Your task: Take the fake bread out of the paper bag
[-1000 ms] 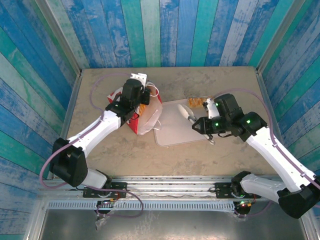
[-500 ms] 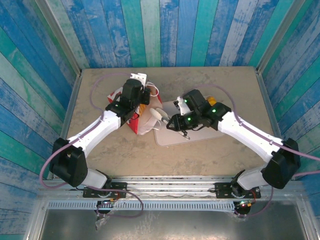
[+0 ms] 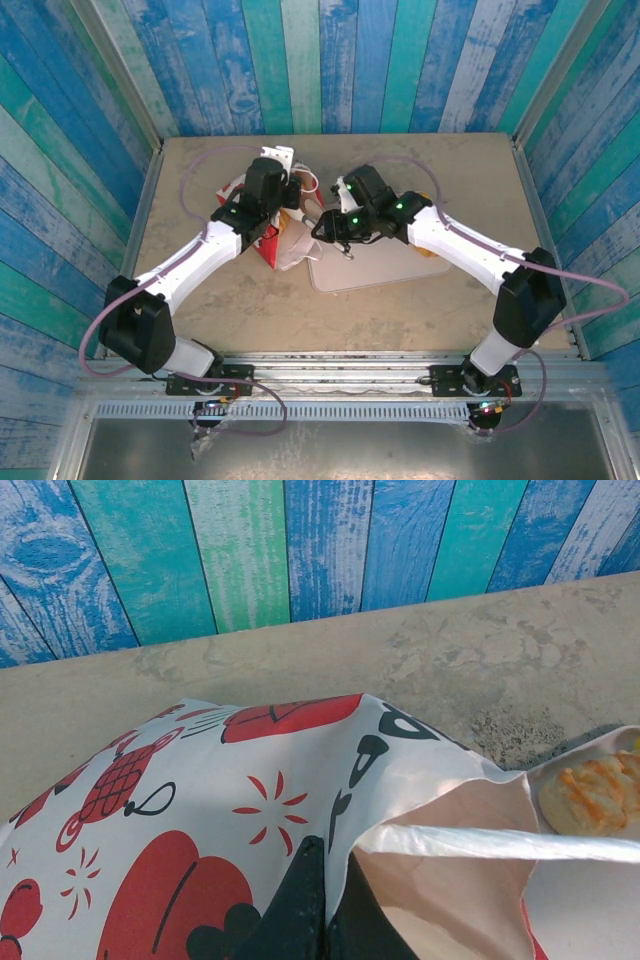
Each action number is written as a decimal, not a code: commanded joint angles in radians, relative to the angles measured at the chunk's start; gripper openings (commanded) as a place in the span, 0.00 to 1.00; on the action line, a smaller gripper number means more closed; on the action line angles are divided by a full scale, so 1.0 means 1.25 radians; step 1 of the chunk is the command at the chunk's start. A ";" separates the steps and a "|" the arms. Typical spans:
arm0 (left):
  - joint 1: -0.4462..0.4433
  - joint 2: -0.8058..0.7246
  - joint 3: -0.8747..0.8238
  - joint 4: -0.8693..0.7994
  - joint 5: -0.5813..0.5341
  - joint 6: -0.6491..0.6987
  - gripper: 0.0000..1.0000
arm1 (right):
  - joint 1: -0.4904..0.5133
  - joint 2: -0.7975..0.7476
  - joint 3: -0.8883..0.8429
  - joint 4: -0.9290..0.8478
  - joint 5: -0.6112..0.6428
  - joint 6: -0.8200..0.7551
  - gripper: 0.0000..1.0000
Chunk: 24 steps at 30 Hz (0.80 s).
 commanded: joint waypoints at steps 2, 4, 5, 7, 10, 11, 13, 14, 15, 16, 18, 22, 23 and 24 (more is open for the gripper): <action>-0.002 -0.031 -0.003 0.062 0.022 -0.014 0.03 | -0.001 0.026 0.041 0.025 0.014 0.015 0.58; -0.002 -0.029 -0.008 0.070 0.034 -0.014 0.03 | -0.001 0.039 0.049 0.028 0.018 0.017 0.58; -0.002 -0.029 -0.011 0.073 0.036 -0.015 0.03 | -0.001 0.047 0.055 0.028 0.019 0.019 0.58; -0.002 -0.029 -0.012 0.073 0.032 -0.018 0.03 | -0.001 0.062 0.064 0.029 0.020 0.021 0.58; -0.002 -0.029 -0.017 0.074 0.029 -0.020 0.03 | -0.001 0.081 0.074 0.035 0.026 0.025 0.57; -0.002 -0.031 -0.017 0.073 0.030 -0.020 0.03 | -0.002 0.088 0.079 0.034 0.029 0.025 0.57; -0.002 -0.032 -0.019 0.077 0.031 -0.022 0.03 | -0.002 0.099 0.083 0.033 0.040 0.028 0.56; -0.002 -0.032 -0.021 0.078 0.032 -0.022 0.03 | -0.002 0.102 0.084 0.034 0.045 0.028 0.56; -0.002 -0.031 -0.020 0.077 0.032 -0.022 0.03 | -0.002 0.106 0.084 0.034 0.050 0.030 0.56; -0.002 -0.033 -0.020 0.078 0.032 -0.023 0.03 | -0.003 0.110 0.085 0.035 0.056 0.031 0.55; -0.002 -0.036 -0.022 0.078 0.033 -0.025 0.03 | -0.002 0.116 0.086 0.037 0.058 0.031 0.53; -0.002 -0.043 -0.030 0.081 0.018 -0.036 0.03 | -0.002 0.121 0.080 0.052 0.053 0.030 0.42; -0.002 -0.046 -0.035 0.083 0.012 -0.041 0.03 | -0.002 0.120 0.079 0.057 0.048 0.029 0.38; -0.002 -0.048 -0.039 0.086 0.006 -0.044 0.03 | -0.002 0.120 0.077 0.062 0.042 0.029 0.35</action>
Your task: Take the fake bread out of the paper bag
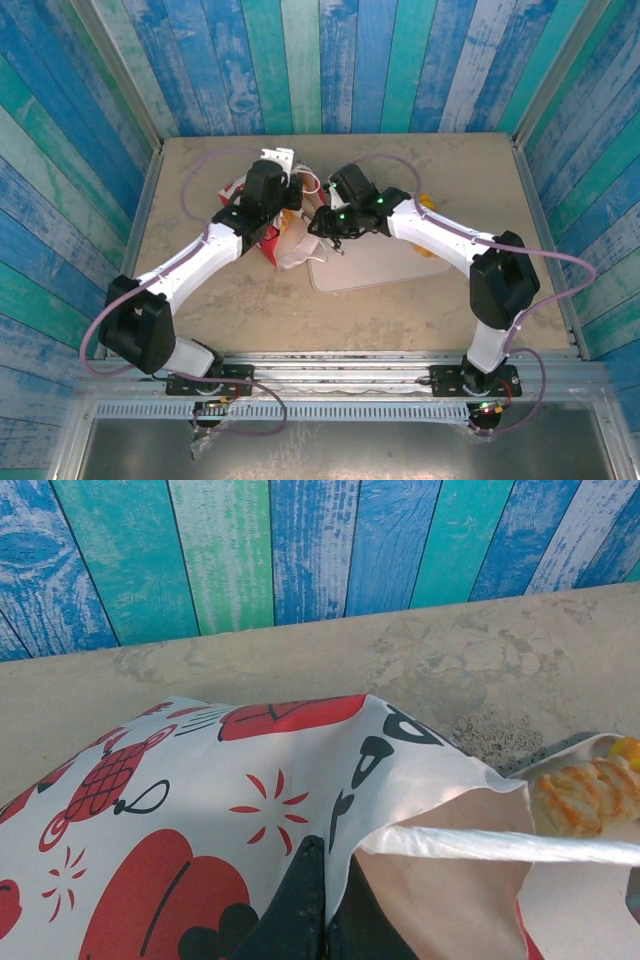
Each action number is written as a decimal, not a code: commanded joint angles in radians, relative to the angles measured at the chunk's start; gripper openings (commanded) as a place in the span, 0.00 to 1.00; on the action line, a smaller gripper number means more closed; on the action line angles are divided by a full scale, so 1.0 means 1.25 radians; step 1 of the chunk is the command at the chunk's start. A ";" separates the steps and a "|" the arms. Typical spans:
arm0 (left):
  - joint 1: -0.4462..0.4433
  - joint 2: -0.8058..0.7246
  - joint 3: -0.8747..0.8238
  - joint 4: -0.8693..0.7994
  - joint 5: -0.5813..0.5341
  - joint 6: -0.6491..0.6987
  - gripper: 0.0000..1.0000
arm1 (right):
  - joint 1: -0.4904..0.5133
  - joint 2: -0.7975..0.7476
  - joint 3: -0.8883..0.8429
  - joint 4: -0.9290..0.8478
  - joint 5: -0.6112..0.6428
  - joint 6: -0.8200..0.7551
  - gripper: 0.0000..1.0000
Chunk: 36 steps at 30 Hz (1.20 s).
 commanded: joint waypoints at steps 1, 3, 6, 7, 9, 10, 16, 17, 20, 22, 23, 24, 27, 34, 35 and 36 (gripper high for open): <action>-0.002 -0.051 -0.015 0.044 -0.020 -0.024 0.03 | -0.001 -0.002 0.012 0.037 -0.009 0.000 0.33; -0.002 -0.054 -0.024 0.051 -0.035 -0.035 0.03 | -0.002 -0.011 -0.001 0.050 -0.017 0.000 0.31; -0.002 -0.057 -0.041 0.079 -0.050 -0.055 0.03 | 0.000 -0.040 -0.040 0.091 -0.038 0.003 0.27; -0.002 -0.058 -0.046 0.087 -0.059 -0.065 0.03 | 0.000 -0.050 -0.054 0.106 -0.048 0.003 0.26; -0.002 -0.059 -0.053 0.097 -0.077 -0.082 0.02 | 0.000 -0.071 -0.076 0.127 -0.068 0.006 0.21; -0.002 -0.060 -0.056 0.102 -0.085 -0.090 0.02 | -0.001 -0.082 -0.085 0.134 -0.077 0.004 0.20; -0.001 -0.066 -0.061 0.114 -0.115 -0.116 0.02 | 0.008 -0.148 -0.129 0.138 -0.102 -0.004 0.20; -0.002 -0.066 -0.061 0.114 -0.115 -0.116 0.02 | 0.008 -0.159 -0.140 0.138 -0.104 -0.004 0.20; -0.002 -0.062 -0.057 0.111 -0.118 -0.116 0.02 | 0.008 -0.198 -0.173 0.139 -0.111 -0.003 0.20; -0.002 -0.059 -0.059 0.107 -0.120 -0.118 0.01 | 0.009 -0.225 -0.191 0.135 -0.118 0.000 0.20; -0.002 -0.058 -0.058 0.108 -0.120 -0.118 0.01 | 0.009 -0.235 -0.197 0.130 -0.118 0.001 0.20; -0.003 -0.057 -0.059 0.108 -0.122 -0.119 0.01 | 0.009 -0.247 -0.203 0.120 -0.119 0.000 0.20; -0.001 -0.055 -0.054 0.105 -0.124 -0.117 0.01 | 0.008 -0.280 -0.220 0.091 -0.115 -0.006 0.20; -0.002 -0.051 -0.043 0.087 -0.142 -0.112 0.01 | 0.004 -0.401 -0.276 0.042 -0.110 -0.016 0.21; -0.001 -0.050 -0.041 0.084 -0.145 -0.109 0.01 | 0.002 -0.422 -0.284 0.030 -0.107 -0.018 0.21; -0.002 -0.050 -0.040 0.080 -0.148 -0.109 0.01 | -0.002 -0.446 -0.292 0.014 -0.103 -0.021 0.21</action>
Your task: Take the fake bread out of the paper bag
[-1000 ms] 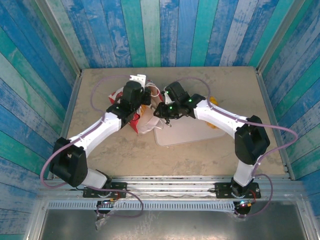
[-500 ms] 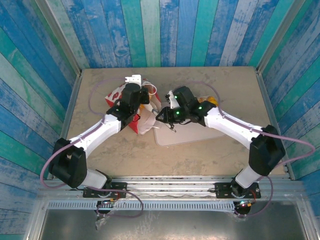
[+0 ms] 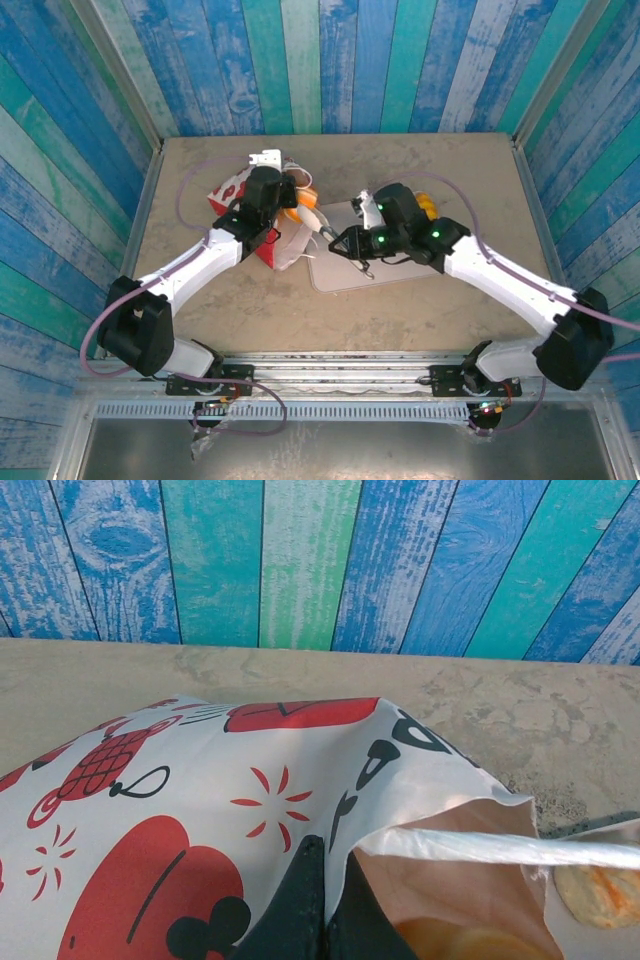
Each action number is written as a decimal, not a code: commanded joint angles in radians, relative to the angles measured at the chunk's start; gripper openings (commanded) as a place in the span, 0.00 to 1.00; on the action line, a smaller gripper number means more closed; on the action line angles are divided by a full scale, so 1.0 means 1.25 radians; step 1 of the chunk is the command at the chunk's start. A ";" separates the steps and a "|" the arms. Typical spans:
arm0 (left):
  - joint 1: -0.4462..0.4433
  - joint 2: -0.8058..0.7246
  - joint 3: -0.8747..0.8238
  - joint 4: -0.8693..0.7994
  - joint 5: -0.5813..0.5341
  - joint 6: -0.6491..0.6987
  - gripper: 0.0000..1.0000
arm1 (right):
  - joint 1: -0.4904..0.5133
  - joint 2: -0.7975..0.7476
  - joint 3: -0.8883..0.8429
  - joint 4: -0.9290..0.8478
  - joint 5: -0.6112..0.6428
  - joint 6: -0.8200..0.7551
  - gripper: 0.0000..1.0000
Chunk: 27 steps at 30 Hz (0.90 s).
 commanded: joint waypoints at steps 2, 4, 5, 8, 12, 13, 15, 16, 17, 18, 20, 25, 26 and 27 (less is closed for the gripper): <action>-0.001 -0.042 0.011 -0.001 -0.034 -0.007 0.01 | -0.018 -0.106 -0.033 -0.055 0.007 -0.021 0.21; 0.000 -0.046 0.009 -0.001 -0.034 -0.006 0.01 | -0.043 -0.152 -0.060 -0.075 0.002 -0.017 0.21; -0.001 -0.047 0.009 0.000 -0.034 -0.005 0.01 | -0.062 -0.176 -0.076 -0.082 -0.003 -0.011 0.21; 0.000 -0.052 0.008 -0.003 -0.034 -0.002 0.01 | -0.132 -0.249 -0.125 -0.092 -0.007 -0.002 0.21; -0.001 -0.056 0.004 -0.003 -0.031 0.000 0.01 | -0.223 -0.329 -0.186 -0.106 -0.012 0.003 0.22; 0.000 -0.056 0.005 -0.005 -0.029 0.002 0.01 | -0.246 -0.338 -0.198 -0.111 -0.020 -0.002 0.23; -0.001 -0.056 0.006 -0.007 -0.025 0.004 0.01 | -0.300 -0.349 -0.233 -0.115 -0.046 -0.006 0.23; 0.000 -0.056 0.006 -0.009 -0.022 0.005 0.01 | -0.321 -0.349 -0.248 -0.112 -0.055 -0.009 0.23; 0.000 -0.056 0.007 -0.012 -0.022 0.006 0.01 | -0.338 -0.346 -0.264 -0.111 -0.059 -0.011 0.23; 0.001 -0.056 0.007 -0.014 -0.024 0.005 0.01 | -0.356 -0.338 -0.279 -0.106 -0.066 -0.011 0.23; 0.000 -0.059 0.005 -0.016 -0.024 0.005 0.01 | -0.381 -0.322 -0.300 -0.086 -0.094 -0.015 0.23; 0.000 -0.057 0.005 -0.013 -0.021 0.002 0.01 | -0.420 -0.260 -0.345 -0.008 -0.150 -0.011 0.24; 0.000 -0.056 0.005 -0.011 -0.019 0.002 0.01 | -0.422 -0.249 -0.357 0.021 -0.161 -0.004 0.24; -0.001 -0.055 0.006 -0.012 -0.018 0.000 0.01 | -0.423 -0.239 -0.367 0.046 -0.169 0.002 0.24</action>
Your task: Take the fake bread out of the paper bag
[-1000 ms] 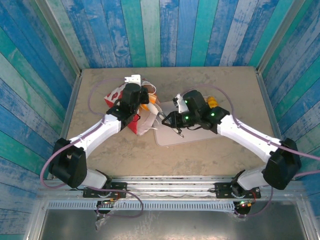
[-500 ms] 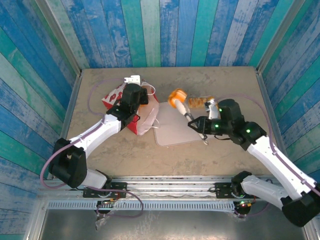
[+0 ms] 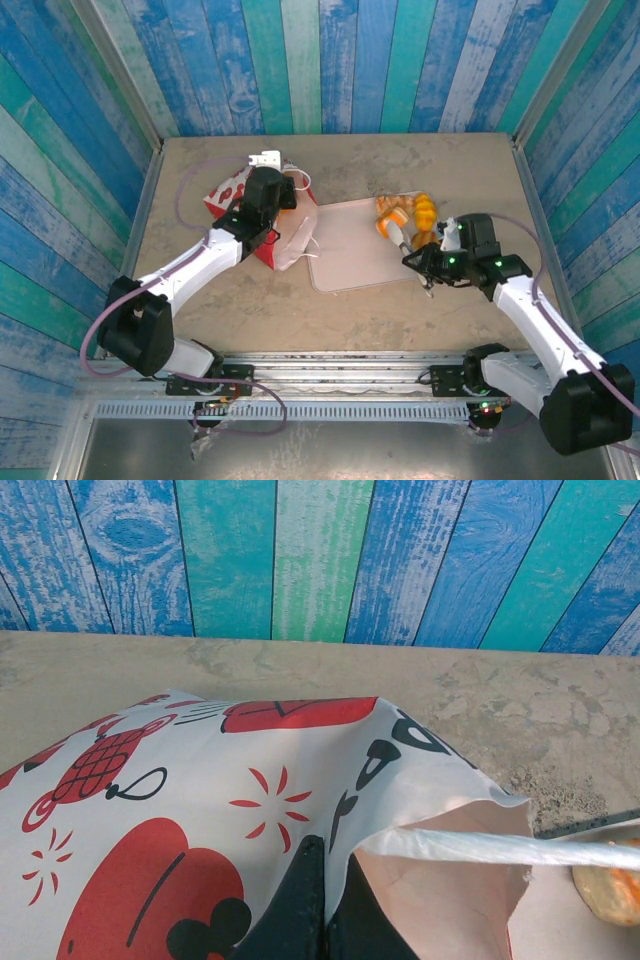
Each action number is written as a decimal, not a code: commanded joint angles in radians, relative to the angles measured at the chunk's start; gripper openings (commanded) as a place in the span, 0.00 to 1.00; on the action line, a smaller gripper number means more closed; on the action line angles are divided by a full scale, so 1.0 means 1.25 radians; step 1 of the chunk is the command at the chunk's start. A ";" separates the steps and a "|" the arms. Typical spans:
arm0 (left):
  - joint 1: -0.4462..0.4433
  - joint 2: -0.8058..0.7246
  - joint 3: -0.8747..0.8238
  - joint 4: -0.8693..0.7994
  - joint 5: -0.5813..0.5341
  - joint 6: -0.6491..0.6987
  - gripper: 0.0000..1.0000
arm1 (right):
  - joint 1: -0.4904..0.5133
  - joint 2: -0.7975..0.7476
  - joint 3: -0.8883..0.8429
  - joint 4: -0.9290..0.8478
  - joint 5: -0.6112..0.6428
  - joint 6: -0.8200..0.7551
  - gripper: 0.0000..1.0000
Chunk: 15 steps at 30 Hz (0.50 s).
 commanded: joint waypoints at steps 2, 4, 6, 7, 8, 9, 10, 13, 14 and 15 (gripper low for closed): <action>-0.001 -0.050 0.009 0.004 -0.003 -0.002 0.01 | -0.008 0.035 -0.032 0.151 -0.079 0.011 0.26; 0.000 -0.049 0.008 0.005 -0.003 -0.002 0.00 | -0.010 0.055 -0.038 0.178 -0.087 0.010 0.27; 0.000 -0.047 0.008 0.005 -0.001 -0.002 0.00 | -0.010 0.075 -0.039 0.193 -0.093 0.007 0.28; 0.000 -0.047 0.009 0.005 -0.001 -0.002 0.00 | -0.012 0.085 -0.042 0.199 -0.094 0.005 0.28; 0.000 -0.047 0.009 0.005 -0.001 -0.002 0.00 | -0.013 0.091 -0.043 0.203 -0.093 0.004 0.28; 0.000 -0.046 0.009 0.006 0.000 -0.002 0.00 | -0.014 0.097 -0.045 0.203 -0.090 0.003 0.28; 0.000 -0.045 0.007 0.006 0.001 -0.002 0.00 | -0.017 0.101 -0.049 0.201 -0.086 0.003 0.28; -0.001 -0.046 0.009 0.001 0.000 -0.003 0.00 | -0.024 0.100 -0.058 0.186 -0.076 0.006 0.30; 0.000 -0.049 0.007 0.003 -0.001 -0.004 0.00 | -0.024 0.098 -0.060 0.174 -0.070 0.007 0.32; 0.000 -0.050 0.004 0.007 -0.002 -0.004 0.00 | -0.027 0.094 -0.061 0.159 -0.063 0.004 0.33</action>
